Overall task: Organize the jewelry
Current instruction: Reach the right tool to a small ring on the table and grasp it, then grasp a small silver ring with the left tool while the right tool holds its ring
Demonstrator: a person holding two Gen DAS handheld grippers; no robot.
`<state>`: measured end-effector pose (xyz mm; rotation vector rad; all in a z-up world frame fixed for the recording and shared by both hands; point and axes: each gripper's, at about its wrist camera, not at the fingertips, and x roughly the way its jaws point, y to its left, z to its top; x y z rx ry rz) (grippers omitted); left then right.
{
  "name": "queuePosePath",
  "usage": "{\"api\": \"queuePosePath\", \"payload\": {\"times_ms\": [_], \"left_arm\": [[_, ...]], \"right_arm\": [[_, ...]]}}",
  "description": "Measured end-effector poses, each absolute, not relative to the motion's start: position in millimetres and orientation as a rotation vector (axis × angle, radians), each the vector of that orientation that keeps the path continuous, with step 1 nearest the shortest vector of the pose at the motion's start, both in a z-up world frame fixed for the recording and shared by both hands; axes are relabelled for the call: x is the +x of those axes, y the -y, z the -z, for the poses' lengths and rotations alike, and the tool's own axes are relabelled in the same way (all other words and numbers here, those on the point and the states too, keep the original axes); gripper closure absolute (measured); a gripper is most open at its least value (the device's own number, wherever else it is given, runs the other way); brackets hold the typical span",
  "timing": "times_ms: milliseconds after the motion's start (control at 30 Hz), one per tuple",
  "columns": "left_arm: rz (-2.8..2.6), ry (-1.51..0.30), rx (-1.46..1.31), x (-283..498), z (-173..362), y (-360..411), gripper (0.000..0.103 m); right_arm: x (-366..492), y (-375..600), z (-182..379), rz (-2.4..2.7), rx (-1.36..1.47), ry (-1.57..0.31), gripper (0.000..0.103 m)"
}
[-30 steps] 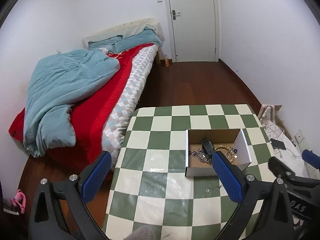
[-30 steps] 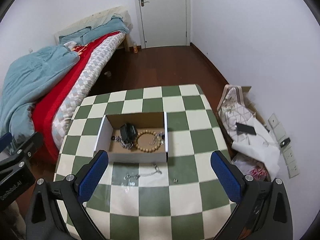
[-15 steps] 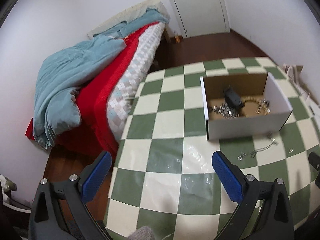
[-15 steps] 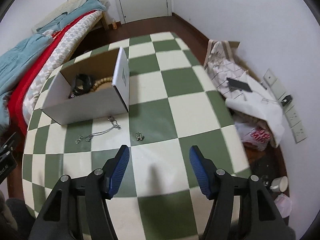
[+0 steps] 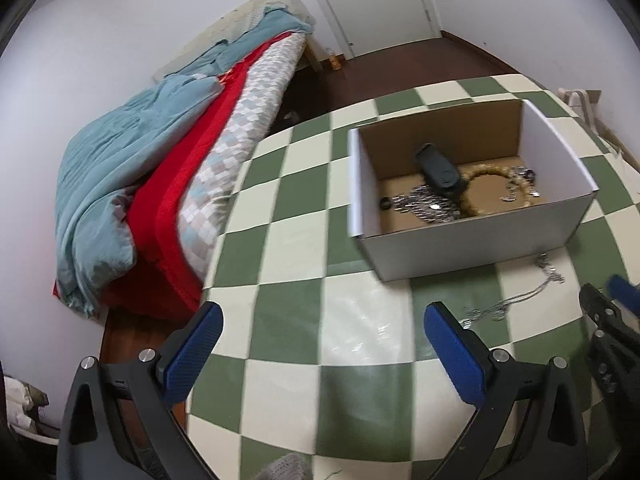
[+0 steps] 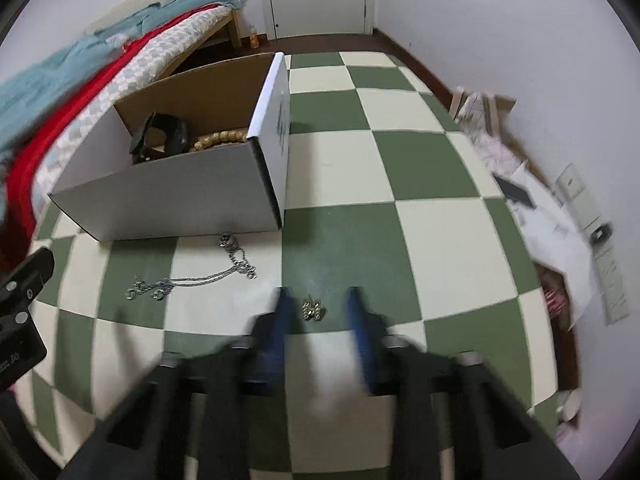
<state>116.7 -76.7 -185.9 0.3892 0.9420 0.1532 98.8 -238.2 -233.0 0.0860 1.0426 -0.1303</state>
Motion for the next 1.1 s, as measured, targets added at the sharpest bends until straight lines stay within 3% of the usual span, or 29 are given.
{"api": "queuePosePath", "payload": {"times_ms": [367,633,700,800,1100], "left_arm": [[0.026,-1.028,0.34,127.9,207.5,158.5,0.003],[0.07,-1.115,0.271,144.8,231.0,195.7,0.045],[0.085,-1.132,0.263,147.2,236.1,200.5,0.07],[0.116,-1.121,0.245,147.8,235.9,203.9,0.098],[0.149,-1.121,0.197,126.0,220.8,161.7,0.103]], "right_arm": [[71.5,310.5,226.6,0.235,0.235,-1.028,0.094],[57.1,348.9,224.5,0.3,0.285,-1.018,0.094],[55.0,352.9,224.1,0.306,0.297,-1.016,0.094],[53.4,354.5,221.6,0.306,0.301,-1.011,0.094],[45.5,338.1,195.7,0.247,0.311,-0.969,0.094]]}}
